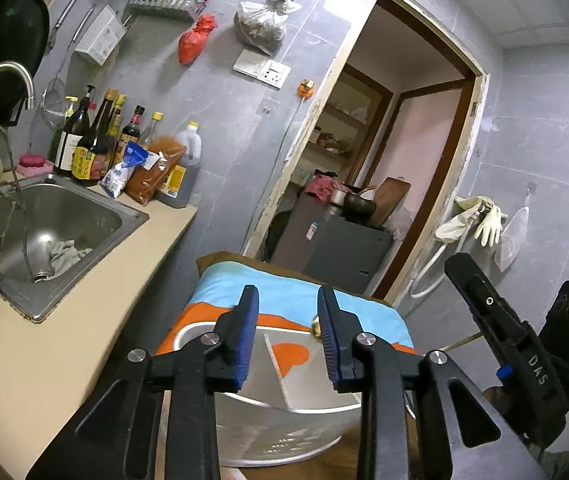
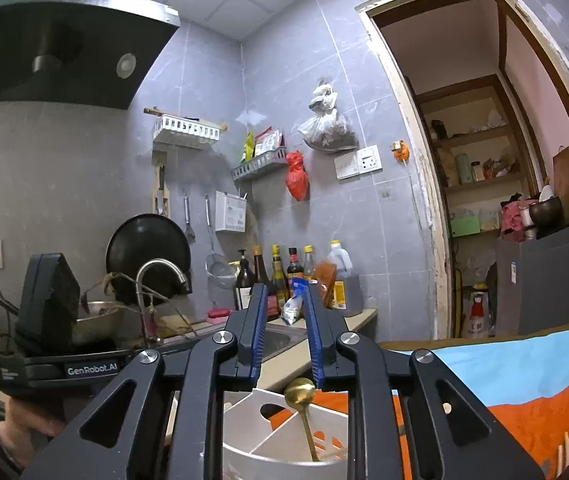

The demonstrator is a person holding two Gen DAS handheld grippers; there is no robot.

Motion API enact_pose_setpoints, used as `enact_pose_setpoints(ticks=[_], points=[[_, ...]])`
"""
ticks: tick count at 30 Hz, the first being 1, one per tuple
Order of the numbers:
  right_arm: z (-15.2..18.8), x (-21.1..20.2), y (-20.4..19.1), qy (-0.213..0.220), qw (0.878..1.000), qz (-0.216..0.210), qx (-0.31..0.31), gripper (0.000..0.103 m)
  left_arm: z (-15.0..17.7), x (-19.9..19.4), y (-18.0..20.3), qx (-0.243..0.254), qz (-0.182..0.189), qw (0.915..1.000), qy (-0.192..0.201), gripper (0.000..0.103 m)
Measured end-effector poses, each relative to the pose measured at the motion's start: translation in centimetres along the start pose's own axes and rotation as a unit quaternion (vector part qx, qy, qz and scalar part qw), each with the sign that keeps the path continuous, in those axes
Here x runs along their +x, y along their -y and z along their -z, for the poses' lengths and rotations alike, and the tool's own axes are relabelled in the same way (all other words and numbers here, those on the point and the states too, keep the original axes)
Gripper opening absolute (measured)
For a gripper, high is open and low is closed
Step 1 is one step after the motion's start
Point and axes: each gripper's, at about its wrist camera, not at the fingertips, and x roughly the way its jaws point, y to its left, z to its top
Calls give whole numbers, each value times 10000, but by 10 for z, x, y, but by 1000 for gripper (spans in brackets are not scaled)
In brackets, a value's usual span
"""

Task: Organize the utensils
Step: 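Lower the silver spoon into the caddy and open left while right releases the gold spoon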

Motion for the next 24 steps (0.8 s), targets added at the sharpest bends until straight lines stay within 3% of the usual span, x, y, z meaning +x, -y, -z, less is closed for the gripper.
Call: enact_pose_setpoints(ticks=[3, 14, 24], points=[[-8, -13, 3, 12, 10000, -36, 21, 18, -1, -5, 11, 81, 40, 9999, 87, 35], [-35, -58, 22, 150, 9986, -334, 375, 40, -5, -11, 51, 356, 58, 9990, 257, 63], [-46, -45, 24, -128, 9948, -859, 523, 46, -1, -8, 67, 391, 37, 9990, 213, 65]])
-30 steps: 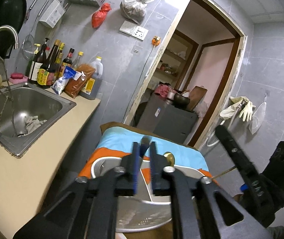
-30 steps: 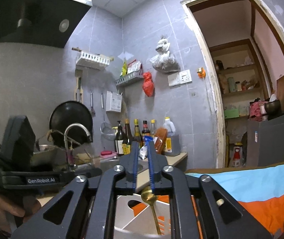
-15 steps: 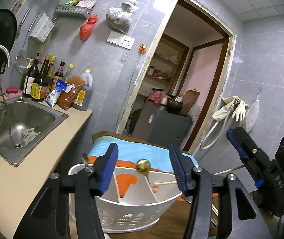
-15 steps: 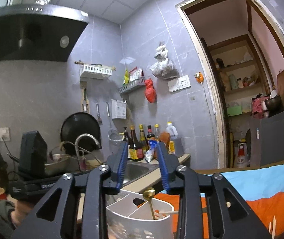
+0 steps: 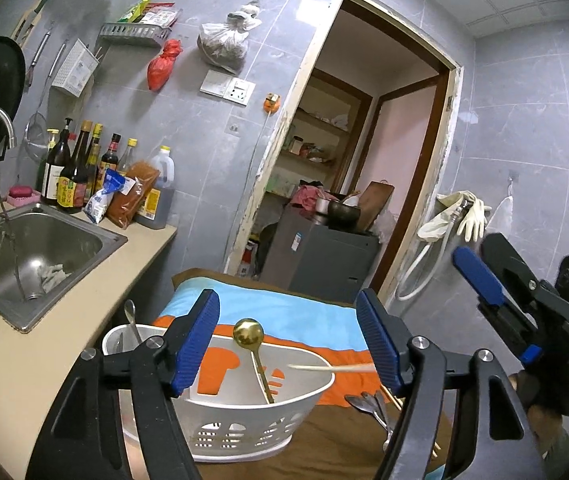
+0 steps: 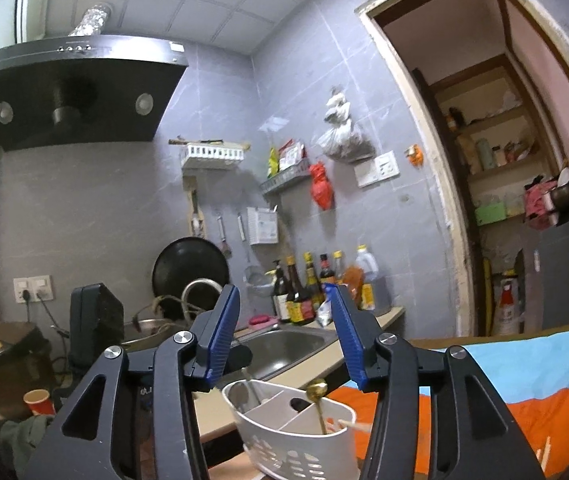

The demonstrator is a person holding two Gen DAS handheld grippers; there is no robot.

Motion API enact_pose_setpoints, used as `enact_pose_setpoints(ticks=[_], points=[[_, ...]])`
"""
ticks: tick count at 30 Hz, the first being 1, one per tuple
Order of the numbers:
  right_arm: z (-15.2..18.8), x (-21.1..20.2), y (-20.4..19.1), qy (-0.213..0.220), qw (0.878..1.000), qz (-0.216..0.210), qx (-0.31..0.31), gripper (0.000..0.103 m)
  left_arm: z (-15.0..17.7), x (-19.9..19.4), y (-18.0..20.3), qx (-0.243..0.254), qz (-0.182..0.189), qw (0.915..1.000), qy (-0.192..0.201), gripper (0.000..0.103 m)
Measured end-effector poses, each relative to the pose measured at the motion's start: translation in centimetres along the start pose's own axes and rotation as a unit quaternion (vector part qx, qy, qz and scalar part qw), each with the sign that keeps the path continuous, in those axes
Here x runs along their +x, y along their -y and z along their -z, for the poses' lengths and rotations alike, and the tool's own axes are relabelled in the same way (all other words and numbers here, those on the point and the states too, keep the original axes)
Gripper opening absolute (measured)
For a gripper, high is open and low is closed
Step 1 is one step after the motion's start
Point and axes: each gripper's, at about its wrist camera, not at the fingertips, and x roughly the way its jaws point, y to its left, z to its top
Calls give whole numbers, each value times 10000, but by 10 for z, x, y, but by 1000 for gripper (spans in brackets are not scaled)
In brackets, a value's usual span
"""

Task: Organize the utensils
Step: 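Lower the silver spoon into the caddy and open left while right releases the gold spoon, then move both open grippers back toward the remaining forks and chopsticks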

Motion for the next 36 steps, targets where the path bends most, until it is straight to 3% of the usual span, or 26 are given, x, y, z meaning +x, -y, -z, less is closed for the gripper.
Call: enact_pose_setpoints(ticks=[9, 15, 19, 25, 29, 36], points=[[2, 36, -2, -226, 9989, -350, 214, 46, 5, -10, -17, -58, -161, 9999, 11, 65], [4, 22, 1, -144, 9996, -146, 170, 66, 9, -16, -16, 46, -207, 9998, 40, 67], [1, -6, 7, 48, 9998, 153, 105, 80, 11, -21, -1, 210, -163, 9996, 140, 74], [-8, -65, 14, 280, 9964, 773, -219, 102, 16, -29, 39, 544, -56, 9978, 385, 95], [-11, -101, 14, 278, 9919, 1161, -445, 103, 19, -29, 66, 639, 154, 9970, 406, 97], [-28, -173, -3, 362, 9866, 1436, -684, 103, 26, -32, 108, 818, 557, 9945, 335, 97]])
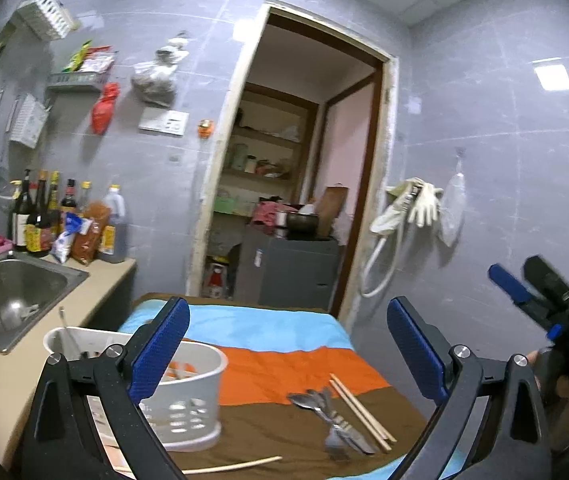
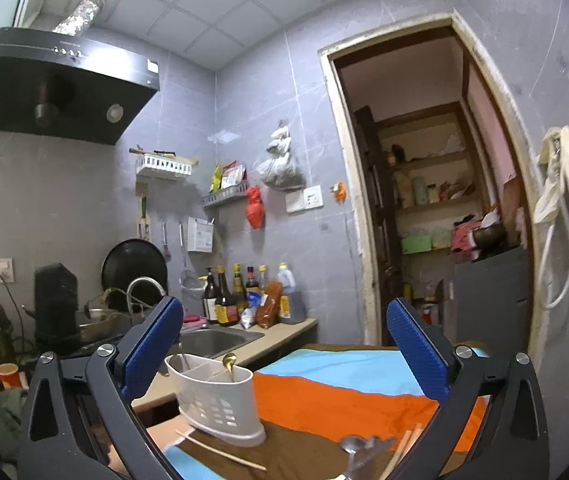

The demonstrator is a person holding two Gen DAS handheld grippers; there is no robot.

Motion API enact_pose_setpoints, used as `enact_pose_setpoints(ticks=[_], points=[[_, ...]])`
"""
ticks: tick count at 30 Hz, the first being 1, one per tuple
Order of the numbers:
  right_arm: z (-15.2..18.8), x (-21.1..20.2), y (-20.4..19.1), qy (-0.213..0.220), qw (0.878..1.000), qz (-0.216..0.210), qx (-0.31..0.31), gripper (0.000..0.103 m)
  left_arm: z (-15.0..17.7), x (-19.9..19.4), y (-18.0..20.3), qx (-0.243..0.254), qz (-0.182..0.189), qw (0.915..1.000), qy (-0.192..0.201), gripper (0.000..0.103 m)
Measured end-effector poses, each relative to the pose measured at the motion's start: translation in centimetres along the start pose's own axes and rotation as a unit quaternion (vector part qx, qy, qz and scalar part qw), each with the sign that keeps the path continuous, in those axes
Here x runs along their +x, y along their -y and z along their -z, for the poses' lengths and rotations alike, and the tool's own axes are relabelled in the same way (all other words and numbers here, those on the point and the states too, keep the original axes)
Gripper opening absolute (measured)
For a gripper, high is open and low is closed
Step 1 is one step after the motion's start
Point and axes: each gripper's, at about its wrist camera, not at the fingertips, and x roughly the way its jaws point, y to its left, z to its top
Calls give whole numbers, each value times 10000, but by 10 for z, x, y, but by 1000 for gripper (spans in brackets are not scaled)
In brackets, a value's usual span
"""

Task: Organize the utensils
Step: 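Move both open grippers back toward the remaining forks and chopsticks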

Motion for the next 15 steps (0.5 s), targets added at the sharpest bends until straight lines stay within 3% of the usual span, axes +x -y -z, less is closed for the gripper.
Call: enact_pose_setpoints(ticks=[3, 7, 15], points=[[-18, -25, -2, -6, 9999, 114, -105, 103, -2, -4, 16, 44, 161, 9999, -6, 97], [-35, -47, -6, -402, 9982, 366, -235, 103, -3, -14, 30, 93, 261, 9996, -30, 97], [8, -47, 4, -904, 9943, 552, -91, 103, 18, -13, 42, 127, 185, 9990, -381, 97]])
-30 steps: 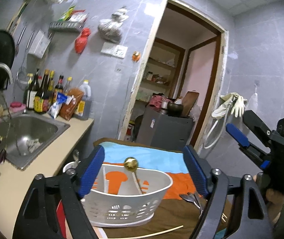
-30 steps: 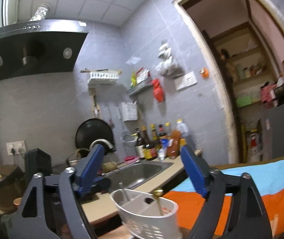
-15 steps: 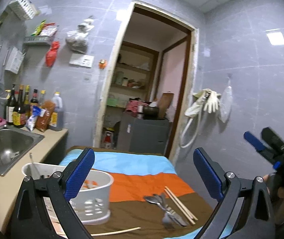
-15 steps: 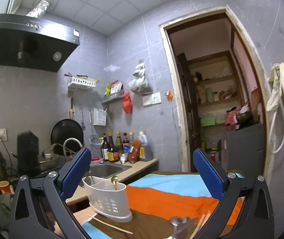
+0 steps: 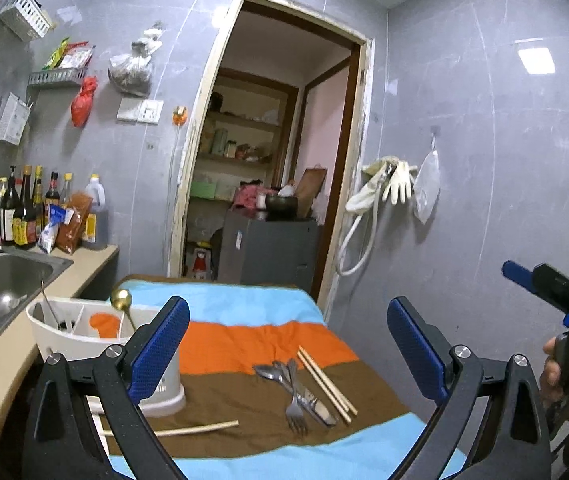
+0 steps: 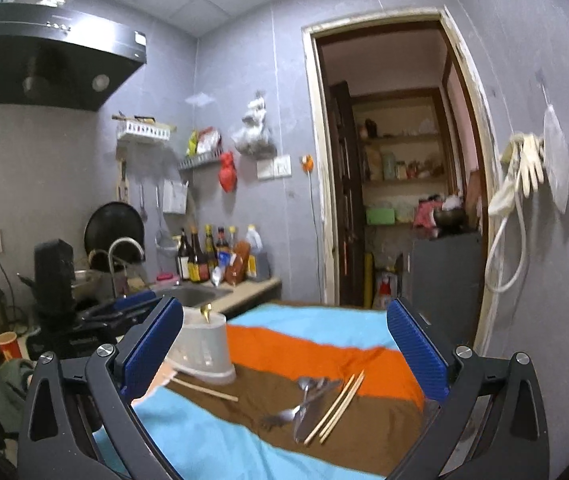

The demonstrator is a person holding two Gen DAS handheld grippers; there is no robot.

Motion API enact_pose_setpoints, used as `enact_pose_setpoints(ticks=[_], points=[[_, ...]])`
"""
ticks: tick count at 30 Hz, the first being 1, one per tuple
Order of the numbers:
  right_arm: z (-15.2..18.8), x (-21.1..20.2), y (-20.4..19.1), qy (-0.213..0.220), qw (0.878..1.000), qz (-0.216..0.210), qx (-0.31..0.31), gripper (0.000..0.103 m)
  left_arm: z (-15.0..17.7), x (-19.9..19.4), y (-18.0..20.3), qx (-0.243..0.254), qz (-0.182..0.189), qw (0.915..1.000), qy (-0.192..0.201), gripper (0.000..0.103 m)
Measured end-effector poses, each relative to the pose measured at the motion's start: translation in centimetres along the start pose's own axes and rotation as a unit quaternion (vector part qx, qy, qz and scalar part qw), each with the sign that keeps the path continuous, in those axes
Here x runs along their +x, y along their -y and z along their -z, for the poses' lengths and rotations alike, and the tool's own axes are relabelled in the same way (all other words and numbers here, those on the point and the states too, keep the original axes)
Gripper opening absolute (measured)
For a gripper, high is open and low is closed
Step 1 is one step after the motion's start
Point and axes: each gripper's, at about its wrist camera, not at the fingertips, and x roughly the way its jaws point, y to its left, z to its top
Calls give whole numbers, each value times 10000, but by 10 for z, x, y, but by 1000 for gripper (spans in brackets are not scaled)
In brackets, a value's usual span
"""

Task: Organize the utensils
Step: 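Move both open grippers back toward the remaining forks and chopsticks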

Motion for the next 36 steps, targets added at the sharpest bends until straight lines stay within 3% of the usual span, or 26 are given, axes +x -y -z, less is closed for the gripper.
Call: enact_pose_setpoints(ticks=[6, 13, 15, 21, 24, 29, 36], points=[[39, 28, 21, -62, 9997, 250, -17, 103, 28, 23, 1, 48, -43, 9994, -347, 97], [70, 71, 63, -546, 9974, 364, 307, 103, 55, 67, -2, 40, 57, 9965, -832, 97], [75, 80, 75, -687, 9961, 358, 432, 99, 60, 82, -4, 1, 139, 9948, -1012, 97], [89, 114, 108, -1301, 9878, 430, 739, 74, 70, 117, -8, -25, 278, 9905, -1343, 95], [96, 128, 117, -1617, 9828, 424, 785, 65, 74, 132, -9, -30, 377, 9878, -1510, 86], [108, 155, 126, -2144, 9718, 310, 935, 51, 79, 161, -14, -132, 561, 9793, -1938, 60], [119, 183, 131, -2653, 9587, 249, 995, 38, 90, 200, -31, -590, 554, 9595, -2697, 39]])
